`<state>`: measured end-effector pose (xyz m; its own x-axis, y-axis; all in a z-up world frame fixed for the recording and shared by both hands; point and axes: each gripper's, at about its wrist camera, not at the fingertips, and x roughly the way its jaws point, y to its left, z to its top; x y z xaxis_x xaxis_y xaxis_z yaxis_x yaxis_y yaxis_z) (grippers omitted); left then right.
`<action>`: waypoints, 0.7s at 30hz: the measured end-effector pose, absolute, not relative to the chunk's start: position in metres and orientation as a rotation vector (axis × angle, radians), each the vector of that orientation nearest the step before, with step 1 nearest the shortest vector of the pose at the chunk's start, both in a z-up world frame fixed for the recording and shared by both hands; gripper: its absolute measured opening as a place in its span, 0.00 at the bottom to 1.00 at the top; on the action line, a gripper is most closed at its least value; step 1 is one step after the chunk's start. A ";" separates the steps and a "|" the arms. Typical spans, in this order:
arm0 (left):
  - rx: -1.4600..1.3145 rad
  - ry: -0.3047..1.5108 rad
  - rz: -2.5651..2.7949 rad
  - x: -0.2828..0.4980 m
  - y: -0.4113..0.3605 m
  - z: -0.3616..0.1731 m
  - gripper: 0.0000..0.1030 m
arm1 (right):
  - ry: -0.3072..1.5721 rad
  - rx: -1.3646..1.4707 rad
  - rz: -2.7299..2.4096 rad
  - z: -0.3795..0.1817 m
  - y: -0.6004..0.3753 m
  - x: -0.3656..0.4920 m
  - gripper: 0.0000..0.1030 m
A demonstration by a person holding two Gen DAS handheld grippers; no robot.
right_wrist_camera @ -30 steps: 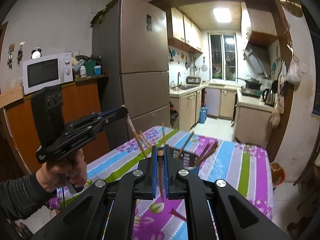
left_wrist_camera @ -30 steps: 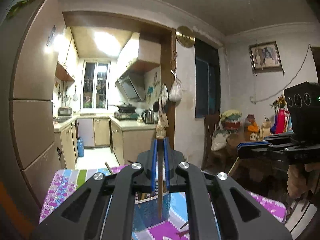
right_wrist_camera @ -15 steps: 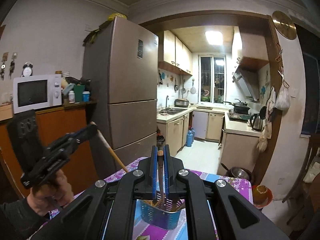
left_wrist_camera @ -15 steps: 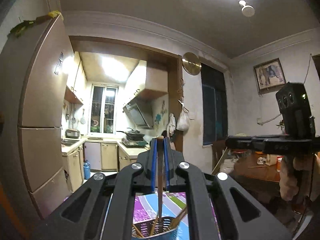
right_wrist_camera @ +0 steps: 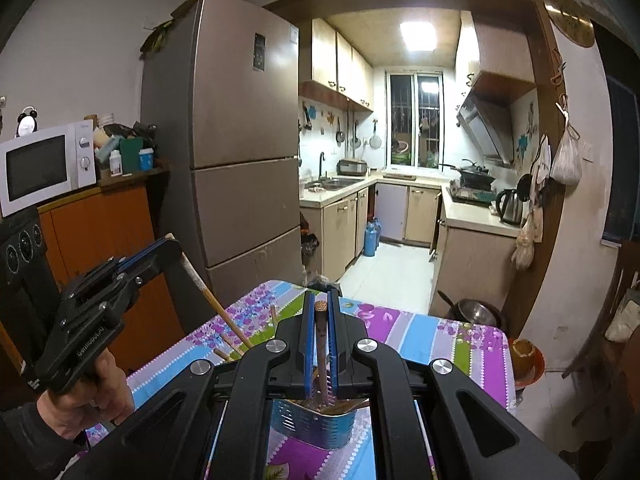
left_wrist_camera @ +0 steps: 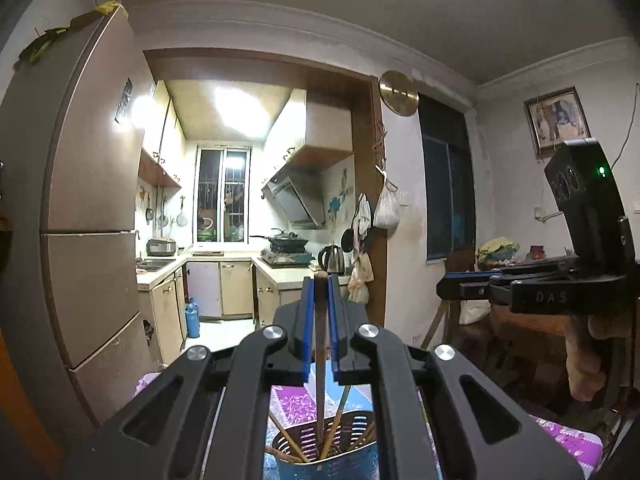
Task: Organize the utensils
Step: 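Lift the chopstick into the holder with the left tool while the right tool inserts its own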
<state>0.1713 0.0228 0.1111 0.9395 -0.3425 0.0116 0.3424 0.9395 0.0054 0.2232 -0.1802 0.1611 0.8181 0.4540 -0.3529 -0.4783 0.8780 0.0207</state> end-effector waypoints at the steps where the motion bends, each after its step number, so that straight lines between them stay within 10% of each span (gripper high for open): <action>1: 0.007 -0.006 -0.346 0.173 0.023 0.109 0.05 | 0.361 -0.073 0.498 0.160 -0.177 0.224 0.07; 21: 0.004 0.105 -0.309 0.200 0.025 0.088 0.06 | 0.394 -0.094 0.485 0.145 -0.165 0.239 0.07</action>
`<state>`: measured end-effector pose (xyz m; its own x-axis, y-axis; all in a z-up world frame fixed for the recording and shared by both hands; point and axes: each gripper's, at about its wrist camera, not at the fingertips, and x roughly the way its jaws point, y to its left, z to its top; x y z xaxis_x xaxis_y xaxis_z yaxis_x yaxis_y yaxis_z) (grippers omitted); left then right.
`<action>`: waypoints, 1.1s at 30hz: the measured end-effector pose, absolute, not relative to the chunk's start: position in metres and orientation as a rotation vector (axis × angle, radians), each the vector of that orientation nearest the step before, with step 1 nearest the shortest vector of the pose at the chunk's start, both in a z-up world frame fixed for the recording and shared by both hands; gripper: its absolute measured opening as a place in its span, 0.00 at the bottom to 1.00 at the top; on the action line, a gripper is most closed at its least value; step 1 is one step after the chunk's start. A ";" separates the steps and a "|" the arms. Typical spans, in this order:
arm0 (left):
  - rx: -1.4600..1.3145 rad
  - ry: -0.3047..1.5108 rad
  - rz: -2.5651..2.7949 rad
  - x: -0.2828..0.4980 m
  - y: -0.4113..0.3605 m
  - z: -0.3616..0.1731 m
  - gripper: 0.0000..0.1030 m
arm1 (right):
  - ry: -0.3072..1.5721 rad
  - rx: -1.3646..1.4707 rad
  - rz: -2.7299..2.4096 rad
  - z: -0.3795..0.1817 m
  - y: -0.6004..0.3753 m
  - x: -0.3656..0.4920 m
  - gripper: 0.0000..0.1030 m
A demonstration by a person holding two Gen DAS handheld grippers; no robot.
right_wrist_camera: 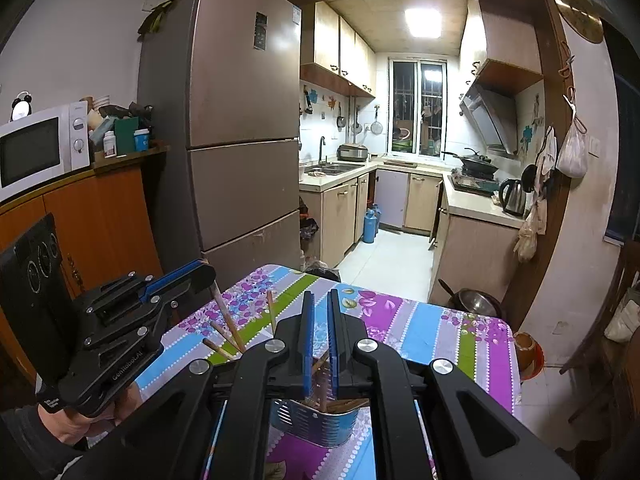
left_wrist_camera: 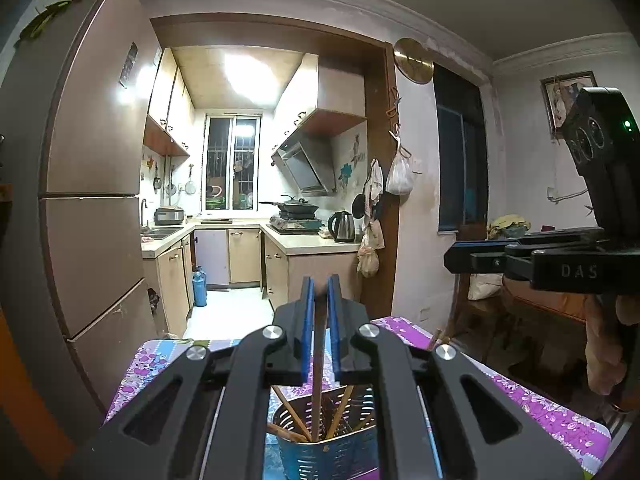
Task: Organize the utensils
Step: 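Lift the chopstick into the holder with the left tool while the right tool inserts its own, then open both tools and move them down to the last chopsticks on the tablecloth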
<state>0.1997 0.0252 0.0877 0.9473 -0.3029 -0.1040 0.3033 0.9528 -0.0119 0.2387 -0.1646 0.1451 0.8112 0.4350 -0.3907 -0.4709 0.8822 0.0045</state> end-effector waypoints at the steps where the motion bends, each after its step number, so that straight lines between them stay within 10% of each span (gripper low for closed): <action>1: 0.006 0.103 -0.309 0.198 0.025 0.089 0.06 | 0.391 -0.095 0.483 0.146 -0.165 0.238 0.07; 5: 0.005 0.102 -0.310 0.197 0.025 0.092 0.08 | 0.373 -0.098 0.480 0.151 -0.165 0.231 0.07; 18: 0.024 -0.026 -0.255 0.105 0.053 0.127 0.61 | 0.250 -0.086 0.538 0.171 -0.174 0.140 0.17; 20: 0.076 -0.006 -0.231 0.075 0.066 0.114 0.68 | 0.243 -0.068 0.553 0.153 -0.178 0.112 0.30; 33: 0.070 0.469 -0.255 0.009 0.084 -0.107 0.68 | 0.541 0.015 0.618 -0.098 -0.115 0.018 0.27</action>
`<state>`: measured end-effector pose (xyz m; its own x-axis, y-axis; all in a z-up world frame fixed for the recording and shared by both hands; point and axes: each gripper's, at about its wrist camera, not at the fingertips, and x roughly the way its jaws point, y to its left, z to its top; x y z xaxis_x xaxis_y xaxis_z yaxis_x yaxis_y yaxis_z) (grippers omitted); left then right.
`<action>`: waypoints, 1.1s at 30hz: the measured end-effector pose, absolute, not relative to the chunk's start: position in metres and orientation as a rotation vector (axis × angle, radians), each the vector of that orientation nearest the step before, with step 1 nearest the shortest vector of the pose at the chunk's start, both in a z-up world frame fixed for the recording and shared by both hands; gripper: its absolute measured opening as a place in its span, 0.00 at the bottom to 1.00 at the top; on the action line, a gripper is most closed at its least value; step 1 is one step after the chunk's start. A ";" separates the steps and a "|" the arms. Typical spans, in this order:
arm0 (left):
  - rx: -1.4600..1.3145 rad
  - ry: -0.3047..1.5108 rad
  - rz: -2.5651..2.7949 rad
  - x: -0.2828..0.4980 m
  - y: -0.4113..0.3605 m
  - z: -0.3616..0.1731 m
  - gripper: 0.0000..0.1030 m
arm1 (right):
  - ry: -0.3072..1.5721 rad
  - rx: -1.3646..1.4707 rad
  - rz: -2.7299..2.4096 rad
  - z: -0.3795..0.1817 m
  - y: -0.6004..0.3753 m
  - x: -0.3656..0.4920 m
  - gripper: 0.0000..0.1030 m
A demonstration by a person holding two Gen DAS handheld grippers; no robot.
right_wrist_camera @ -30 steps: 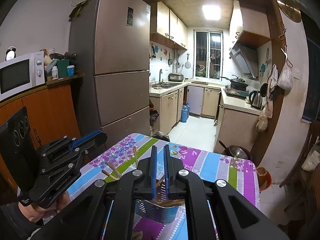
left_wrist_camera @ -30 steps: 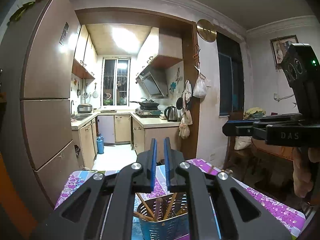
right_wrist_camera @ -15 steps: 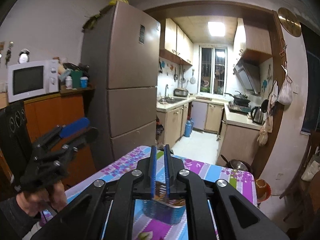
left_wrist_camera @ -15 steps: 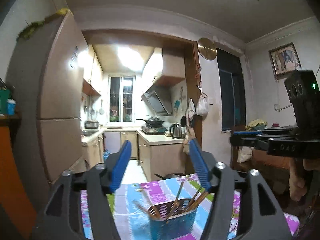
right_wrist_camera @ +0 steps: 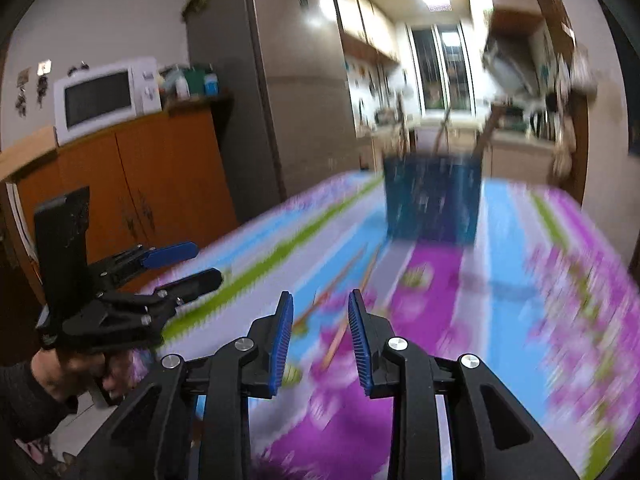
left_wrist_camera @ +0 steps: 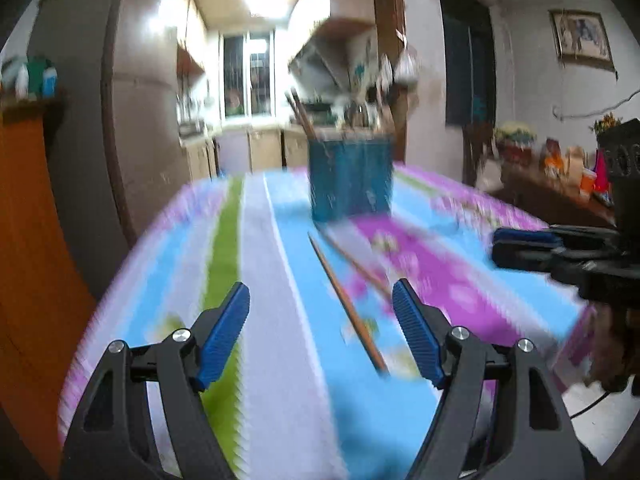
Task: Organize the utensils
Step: 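Open both tools and move them down to the last chopsticks on the tablecloth, then close the left tool on a chopstick while the right tool grasps another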
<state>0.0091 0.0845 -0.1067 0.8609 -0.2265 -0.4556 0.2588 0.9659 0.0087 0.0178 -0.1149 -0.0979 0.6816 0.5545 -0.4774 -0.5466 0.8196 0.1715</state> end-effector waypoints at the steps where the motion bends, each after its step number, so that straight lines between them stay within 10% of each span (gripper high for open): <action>1: 0.081 0.487 -0.262 0.007 0.078 -0.118 0.67 | 0.557 0.013 0.611 -0.109 -0.111 0.017 0.26; 24: 0.056 0.539 -0.292 0.015 0.059 -0.161 0.25 | 0.613 -0.024 0.489 -0.148 -0.098 0.028 0.08; 33: 0.075 0.502 -0.264 0.011 0.047 -0.165 0.25 | 0.564 -0.004 0.516 -0.155 -0.094 0.026 0.08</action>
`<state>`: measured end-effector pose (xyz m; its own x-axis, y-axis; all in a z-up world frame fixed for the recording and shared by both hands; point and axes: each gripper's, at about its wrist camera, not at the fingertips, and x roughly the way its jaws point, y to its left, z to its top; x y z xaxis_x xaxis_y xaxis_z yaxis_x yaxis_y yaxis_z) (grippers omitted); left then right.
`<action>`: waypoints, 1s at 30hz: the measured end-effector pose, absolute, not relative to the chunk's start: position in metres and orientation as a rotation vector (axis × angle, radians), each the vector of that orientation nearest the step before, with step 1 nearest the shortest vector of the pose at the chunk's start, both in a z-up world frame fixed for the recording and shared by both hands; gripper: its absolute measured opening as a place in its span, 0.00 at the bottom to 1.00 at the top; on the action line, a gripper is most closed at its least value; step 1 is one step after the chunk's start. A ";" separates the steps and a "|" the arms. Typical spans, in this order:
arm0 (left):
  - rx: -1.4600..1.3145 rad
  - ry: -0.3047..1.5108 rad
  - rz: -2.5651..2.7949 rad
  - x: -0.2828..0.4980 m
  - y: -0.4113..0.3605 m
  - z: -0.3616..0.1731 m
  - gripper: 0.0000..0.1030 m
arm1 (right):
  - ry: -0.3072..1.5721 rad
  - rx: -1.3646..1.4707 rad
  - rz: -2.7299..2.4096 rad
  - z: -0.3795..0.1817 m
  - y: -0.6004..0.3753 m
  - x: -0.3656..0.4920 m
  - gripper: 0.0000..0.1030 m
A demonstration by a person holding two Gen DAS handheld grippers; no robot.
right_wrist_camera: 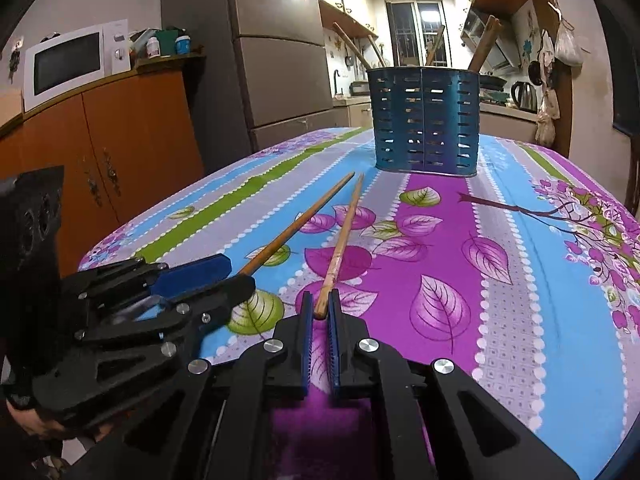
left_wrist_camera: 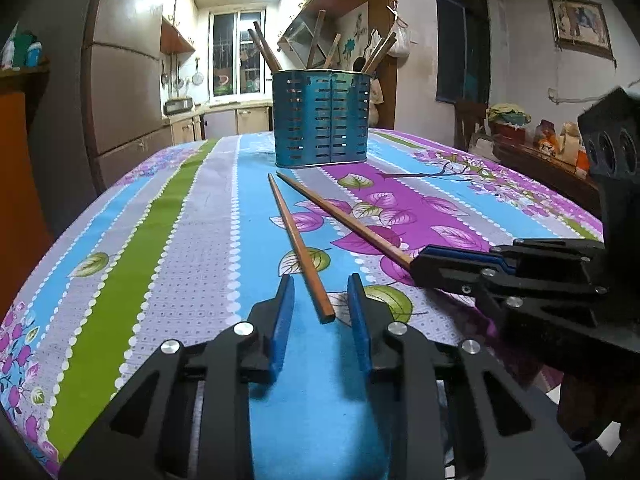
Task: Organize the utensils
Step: 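Close the left tool on a chopstick while the right tool grasps another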
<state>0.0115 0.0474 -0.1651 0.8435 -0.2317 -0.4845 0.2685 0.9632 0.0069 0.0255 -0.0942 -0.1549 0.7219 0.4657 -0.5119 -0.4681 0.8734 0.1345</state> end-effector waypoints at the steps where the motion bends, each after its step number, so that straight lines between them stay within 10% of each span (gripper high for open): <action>1: 0.079 0.490 -0.259 0.010 0.046 -0.166 0.25 | 0.559 -0.005 0.515 -0.155 -0.093 0.025 0.08; 30: 0.066 0.385 -0.177 -0.007 0.040 -0.171 0.07 | 0.491 0.033 0.489 -0.153 -0.099 0.018 0.08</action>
